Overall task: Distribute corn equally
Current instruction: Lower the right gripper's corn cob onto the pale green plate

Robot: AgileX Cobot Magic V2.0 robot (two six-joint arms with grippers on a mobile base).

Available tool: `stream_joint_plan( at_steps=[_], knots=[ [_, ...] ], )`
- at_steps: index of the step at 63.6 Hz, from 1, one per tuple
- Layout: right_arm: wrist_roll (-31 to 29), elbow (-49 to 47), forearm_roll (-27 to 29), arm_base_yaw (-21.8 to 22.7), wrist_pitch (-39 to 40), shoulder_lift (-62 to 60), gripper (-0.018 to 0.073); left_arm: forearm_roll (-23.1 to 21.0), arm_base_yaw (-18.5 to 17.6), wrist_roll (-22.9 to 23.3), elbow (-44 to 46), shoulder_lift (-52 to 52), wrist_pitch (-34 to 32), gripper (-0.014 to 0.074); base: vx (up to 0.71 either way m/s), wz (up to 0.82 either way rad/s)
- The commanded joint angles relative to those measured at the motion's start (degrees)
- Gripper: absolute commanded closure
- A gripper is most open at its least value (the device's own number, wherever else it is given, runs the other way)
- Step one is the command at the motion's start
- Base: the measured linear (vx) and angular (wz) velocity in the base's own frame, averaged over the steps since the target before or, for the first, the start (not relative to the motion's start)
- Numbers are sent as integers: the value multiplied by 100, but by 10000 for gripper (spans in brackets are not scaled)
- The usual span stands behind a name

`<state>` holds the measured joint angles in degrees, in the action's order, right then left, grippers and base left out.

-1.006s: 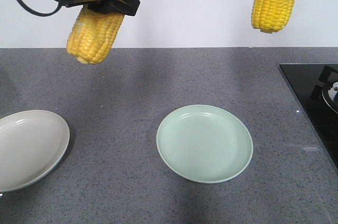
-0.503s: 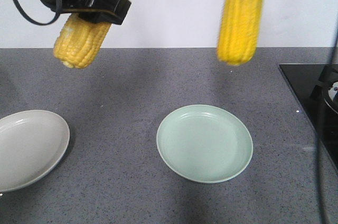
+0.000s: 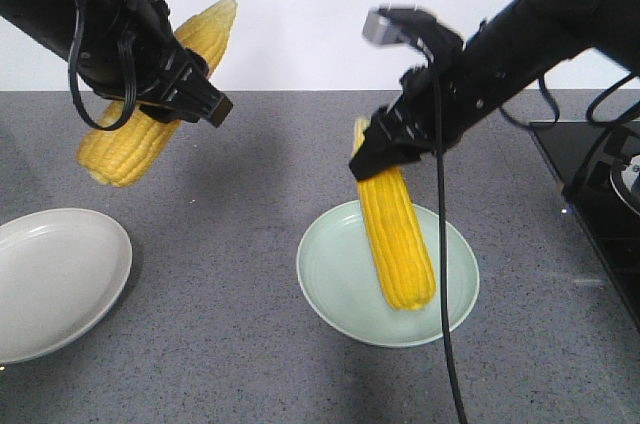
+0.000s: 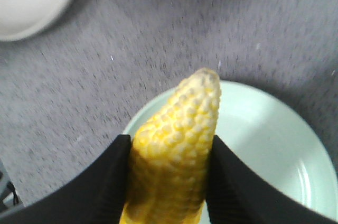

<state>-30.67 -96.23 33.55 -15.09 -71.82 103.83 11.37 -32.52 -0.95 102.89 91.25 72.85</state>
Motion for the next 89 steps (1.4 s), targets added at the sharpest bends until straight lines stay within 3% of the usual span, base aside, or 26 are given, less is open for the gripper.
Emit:
stream_joint_plan(
  at_steps=[1, 16, 37, 46, 71, 78, 89],
  knots=[
    [-237, 61, 213, 6, 209, -268, 553, 299, -16, 188, 108, -226, -116, 603, 0, 0],
    [-419, 127, 213, 6, 287, -268, 496, 310, -16, 194, 108, -226, -116, 603, 0, 0],
    [-389, 127, 203, 6, 258, -268, 160, 327, -16, 193, 108, -226, -116, 603, 0, 0],
    [-345, 127, 160, 6, 247, -268, 53, 599, -16, 193, 108, -226, -116, 603, 0, 0],
    [90, 127, -301, 6, 196, -268, 43, 1738, 16, 455, 108, -226, -116, 603, 0, 0],
    [207, 127, -273, 6, 163, -323, 50, 1940, 216, 476, 108, -244, -116, 603, 0, 0],
    [195, 127, -234, 6, 195, -632, 105, 1918, 835, 614, 97, -289, -121, 603, 0, 0]
  ],
)
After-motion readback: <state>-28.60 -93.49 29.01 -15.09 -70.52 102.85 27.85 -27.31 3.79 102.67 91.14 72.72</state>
